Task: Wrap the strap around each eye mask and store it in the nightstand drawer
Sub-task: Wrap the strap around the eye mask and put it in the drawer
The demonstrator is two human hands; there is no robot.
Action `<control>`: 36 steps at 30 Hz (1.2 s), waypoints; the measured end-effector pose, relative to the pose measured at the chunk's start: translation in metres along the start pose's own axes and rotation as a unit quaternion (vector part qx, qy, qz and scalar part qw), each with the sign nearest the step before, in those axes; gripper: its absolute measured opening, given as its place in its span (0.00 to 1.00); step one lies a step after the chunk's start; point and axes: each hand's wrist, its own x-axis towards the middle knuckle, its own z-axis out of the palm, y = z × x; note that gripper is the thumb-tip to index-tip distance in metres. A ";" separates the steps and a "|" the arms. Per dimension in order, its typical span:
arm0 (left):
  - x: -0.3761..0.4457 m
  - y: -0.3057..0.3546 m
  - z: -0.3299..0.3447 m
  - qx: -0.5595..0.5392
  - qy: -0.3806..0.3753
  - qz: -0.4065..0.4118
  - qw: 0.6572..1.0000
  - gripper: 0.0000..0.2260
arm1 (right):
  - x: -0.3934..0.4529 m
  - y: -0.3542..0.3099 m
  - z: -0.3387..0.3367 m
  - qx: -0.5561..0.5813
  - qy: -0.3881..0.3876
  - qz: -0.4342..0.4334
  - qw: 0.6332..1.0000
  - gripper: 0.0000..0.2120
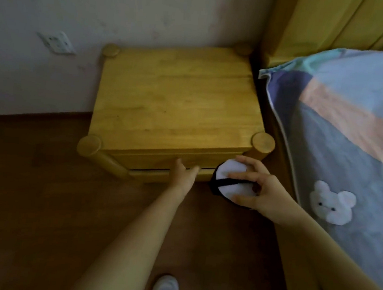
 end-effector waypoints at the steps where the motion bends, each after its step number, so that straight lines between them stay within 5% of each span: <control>1: 0.005 0.000 0.000 -0.079 -0.003 -0.048 0.996 0.33 | 0.003 0.002 0.004 0.001 0.001 0.005 1.000 0.22; 6: 0.030 0.006 -0.007 -0.292 0.032 -0.119 0.948 0.23 | 0.013 0.011 0.021 0.000 0.003 0.012 1.000 0.21; 13: 0.031 0.007 -0.013 -0.307 0.034 -0.118 0.944 0.04 | 0.028 0.004 0.028 -0.005 -0.004 0.000 1.000 0.21; 22: -0.006 -0.037 -0.011 -0.258 0.018 -0.153 0.954 0.17 | 0.028 -0.005 0.048 -0.010 0.006 -0.010 1.000 0.21; 24: -0.015 -0.048 -0.013 -0.173 0.031 -0.129 0.976 0.20 | 0.025 -0.005 0.056 -0.017 0.000 -0.005 1.000 0.21; 26: -0.022 -0.051 -0.020 0.092 0.049 -0.026 0.994 0.21 | 0.025 -0.006 0.062 -0.020 -0.006 0.006 1.000 0.21; 29: -0.033 -0.038 -0.036 0.430 0.163 0.252 0.852 0.19 | 0.030 -0.010 0.063 -0.036 0.000 0.015 0.999 0.21; 31: -0.029 -0.034 -0.043 0.479 0.181 0.361 0.780 0.15 | 0.031 -0.014 0.060 -0.034 0.010 0.024 0.999 0.21; 36: -0.024 -0.039 -0.061 0.499 0.115 0.349 0.785 0.21 | 0.033 -0.019 0.058 -0.022 0.020 0.036 0.999 0.22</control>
